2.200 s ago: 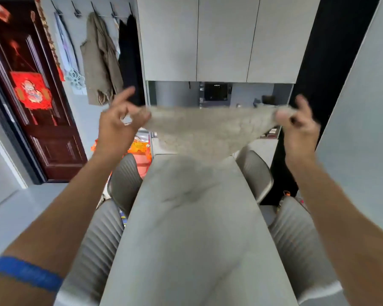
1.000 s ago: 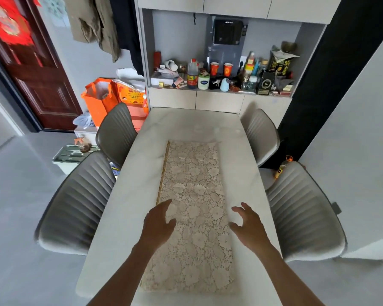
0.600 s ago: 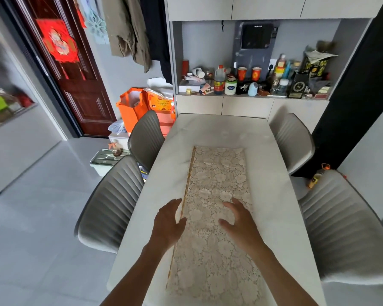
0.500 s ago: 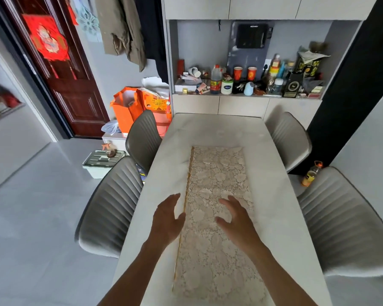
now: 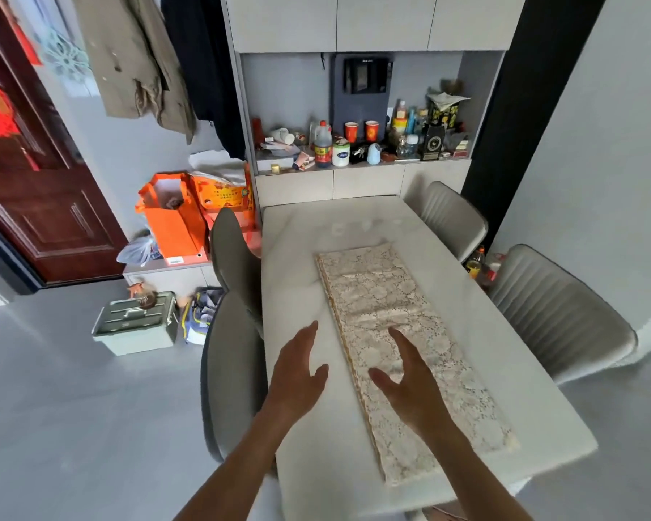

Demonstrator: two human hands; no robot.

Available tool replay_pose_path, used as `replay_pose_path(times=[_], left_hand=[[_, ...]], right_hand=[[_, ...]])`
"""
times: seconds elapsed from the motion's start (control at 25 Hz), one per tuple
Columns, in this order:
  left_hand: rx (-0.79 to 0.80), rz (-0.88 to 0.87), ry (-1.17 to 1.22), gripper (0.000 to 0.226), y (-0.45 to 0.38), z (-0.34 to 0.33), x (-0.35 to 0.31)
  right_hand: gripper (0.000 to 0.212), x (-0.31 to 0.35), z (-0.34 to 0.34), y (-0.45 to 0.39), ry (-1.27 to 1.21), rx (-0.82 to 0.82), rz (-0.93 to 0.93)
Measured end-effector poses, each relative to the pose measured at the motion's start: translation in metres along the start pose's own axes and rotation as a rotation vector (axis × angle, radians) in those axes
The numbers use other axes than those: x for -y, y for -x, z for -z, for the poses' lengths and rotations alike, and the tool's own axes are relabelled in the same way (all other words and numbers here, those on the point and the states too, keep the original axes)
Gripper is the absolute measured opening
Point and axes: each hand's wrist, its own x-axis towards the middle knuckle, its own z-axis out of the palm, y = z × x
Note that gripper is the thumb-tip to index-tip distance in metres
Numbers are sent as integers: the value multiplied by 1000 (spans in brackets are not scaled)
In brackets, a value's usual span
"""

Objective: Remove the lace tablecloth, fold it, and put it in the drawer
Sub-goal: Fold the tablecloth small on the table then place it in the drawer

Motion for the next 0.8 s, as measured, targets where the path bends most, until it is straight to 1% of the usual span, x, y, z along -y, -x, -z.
replay_pose_path(times=[0.12, 0.2, 0.24, 0.32, 0.44, 0.56, 0.68, 0.8], left_hand=[[10, -43, -73, 73, 19, 21, 12], [51, -36, -143, 74, 26, 36, 19], [78, -31, -164, 75, 29, 45, 22], [71, -36, -168, 75, 27, 70, 28], [96, -79, -154, 74, 12, 108, 48], [137, -64, -38, 74, -15, 152, 91], [217, -5, 131, 74, -56, 197, 137], [276, -16, 160, 73, -94, 224, 163]], right_hand=[[74, 17, -24, 24, -25, -71, 33], [72, 22, -44, 44, -39, -140, -26], [71, 27, -54, 57, -56, -156, -60], [70, 44, -72, 71, -57, -141, -37], [69, 75, -95, 45, -43, -210, -55], [70, 109, -144, 3, -79, -238, -101], [73, 135, -199, -39, -256, -326, -204], [75, 150, -229, -67, -399, -428, -320]])
